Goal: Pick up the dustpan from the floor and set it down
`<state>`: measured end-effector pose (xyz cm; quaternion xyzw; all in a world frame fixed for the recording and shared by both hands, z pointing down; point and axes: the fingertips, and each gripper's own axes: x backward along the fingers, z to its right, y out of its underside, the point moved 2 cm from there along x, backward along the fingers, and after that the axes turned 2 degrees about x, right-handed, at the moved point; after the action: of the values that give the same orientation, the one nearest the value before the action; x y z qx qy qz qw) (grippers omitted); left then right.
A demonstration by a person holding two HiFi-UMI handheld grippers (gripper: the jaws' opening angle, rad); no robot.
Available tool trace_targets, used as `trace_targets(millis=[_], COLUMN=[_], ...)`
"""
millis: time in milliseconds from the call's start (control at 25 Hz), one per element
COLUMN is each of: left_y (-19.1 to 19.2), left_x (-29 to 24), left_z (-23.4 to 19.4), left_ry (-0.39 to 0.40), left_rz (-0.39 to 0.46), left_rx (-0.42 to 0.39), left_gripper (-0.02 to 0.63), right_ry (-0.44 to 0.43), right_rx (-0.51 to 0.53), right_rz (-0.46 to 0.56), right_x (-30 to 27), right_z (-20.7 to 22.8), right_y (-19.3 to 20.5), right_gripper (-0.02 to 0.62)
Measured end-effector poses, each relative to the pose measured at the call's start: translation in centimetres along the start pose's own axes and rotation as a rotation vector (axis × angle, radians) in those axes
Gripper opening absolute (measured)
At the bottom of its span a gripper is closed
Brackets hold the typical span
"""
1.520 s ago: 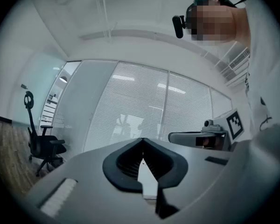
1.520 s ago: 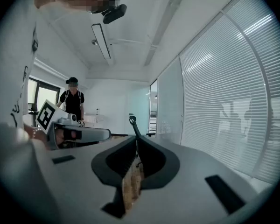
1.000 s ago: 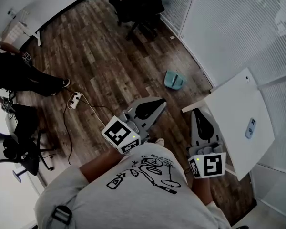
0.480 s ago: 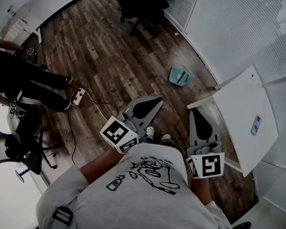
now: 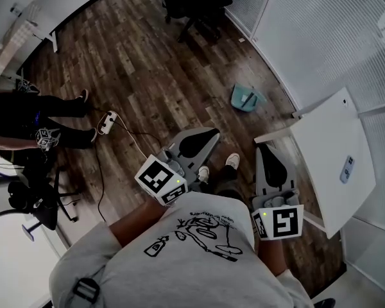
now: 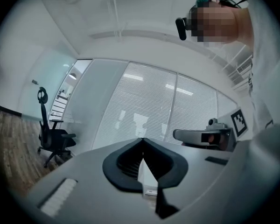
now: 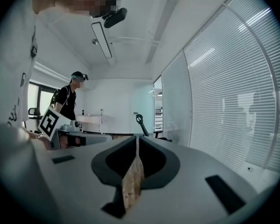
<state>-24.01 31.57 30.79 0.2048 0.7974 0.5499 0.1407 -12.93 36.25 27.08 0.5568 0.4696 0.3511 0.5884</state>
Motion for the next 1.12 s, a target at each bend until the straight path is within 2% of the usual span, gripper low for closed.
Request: trace_targets(millis=[280,840,1120], left_y=[-0.4,-0.5,0.2], left_x=[-5.1,-19.0,-23.1], left_z=[0.5,4.2,5.5], left_ry=[0.011,0.064,0.059], left_rz=[0.005,0.026,0.036], left_rx=[-0.010,-0.066,-0.069], left_gripper=[0.002,0.002,0.002], right_ry=[0.004,0.052,0.065], right_rx=[-0.011,0.010,-0.001], right_rz=[0.007,0.060,0.049], right_x=[-0.6,1.0,2.2], right_z=[4.7,18.9,23.2], right_y=[0.2,0.0,1.3], right_gripper=[0.017,0.017,0.017])
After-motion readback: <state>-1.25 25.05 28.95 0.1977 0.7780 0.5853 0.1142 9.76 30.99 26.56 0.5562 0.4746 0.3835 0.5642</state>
